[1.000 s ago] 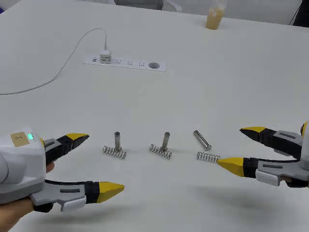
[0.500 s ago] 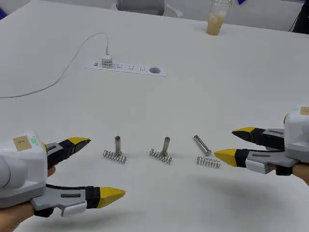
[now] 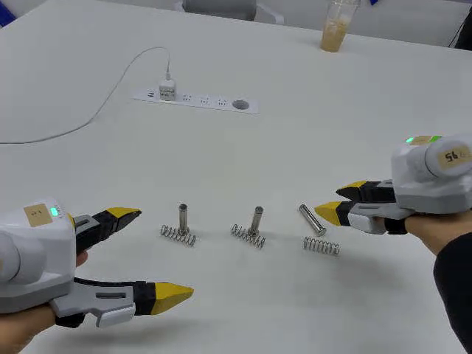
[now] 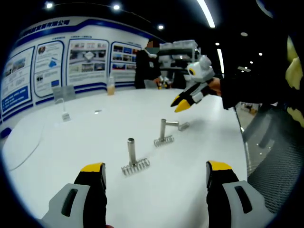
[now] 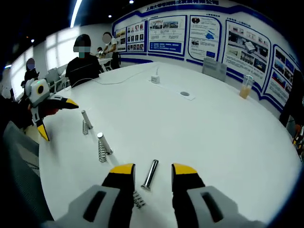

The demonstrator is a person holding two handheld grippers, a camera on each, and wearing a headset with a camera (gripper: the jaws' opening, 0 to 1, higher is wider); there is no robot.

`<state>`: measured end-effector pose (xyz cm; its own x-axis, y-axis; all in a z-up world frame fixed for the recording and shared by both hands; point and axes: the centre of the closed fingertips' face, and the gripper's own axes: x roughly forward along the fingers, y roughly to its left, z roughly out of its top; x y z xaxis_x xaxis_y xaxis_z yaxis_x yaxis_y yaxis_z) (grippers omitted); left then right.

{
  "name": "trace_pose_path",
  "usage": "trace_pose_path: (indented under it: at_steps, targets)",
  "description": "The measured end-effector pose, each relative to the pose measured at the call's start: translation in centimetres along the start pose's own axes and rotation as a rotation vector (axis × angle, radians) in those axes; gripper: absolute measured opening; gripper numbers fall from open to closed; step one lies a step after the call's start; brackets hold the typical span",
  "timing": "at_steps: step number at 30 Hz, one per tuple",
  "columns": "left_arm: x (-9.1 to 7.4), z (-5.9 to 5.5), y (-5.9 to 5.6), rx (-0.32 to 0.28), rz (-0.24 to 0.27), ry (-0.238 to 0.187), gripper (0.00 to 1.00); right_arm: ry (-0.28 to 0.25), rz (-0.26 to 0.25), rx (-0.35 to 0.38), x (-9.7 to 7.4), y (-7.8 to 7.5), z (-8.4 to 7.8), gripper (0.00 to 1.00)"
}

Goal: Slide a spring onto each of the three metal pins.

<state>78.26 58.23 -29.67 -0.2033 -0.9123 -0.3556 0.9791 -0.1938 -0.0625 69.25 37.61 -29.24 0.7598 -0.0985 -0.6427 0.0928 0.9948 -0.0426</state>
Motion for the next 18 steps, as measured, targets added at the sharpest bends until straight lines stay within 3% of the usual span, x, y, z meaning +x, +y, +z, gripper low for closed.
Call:
trace_pose_path:
  at_steps: [9,18]
  targets:
    - [-0.1,0.0,0.1,-0.005,0.004,-0.002,0.88,0.074,-0.029,-0.007,1.5,-0.5,-0.8,0.27]
    - [0.0,0.1,-0.1,-0.005,0.001,-0.003,0.88,0.113,-0.035,0.01,2.8,-0.5,-1.0,0.22]
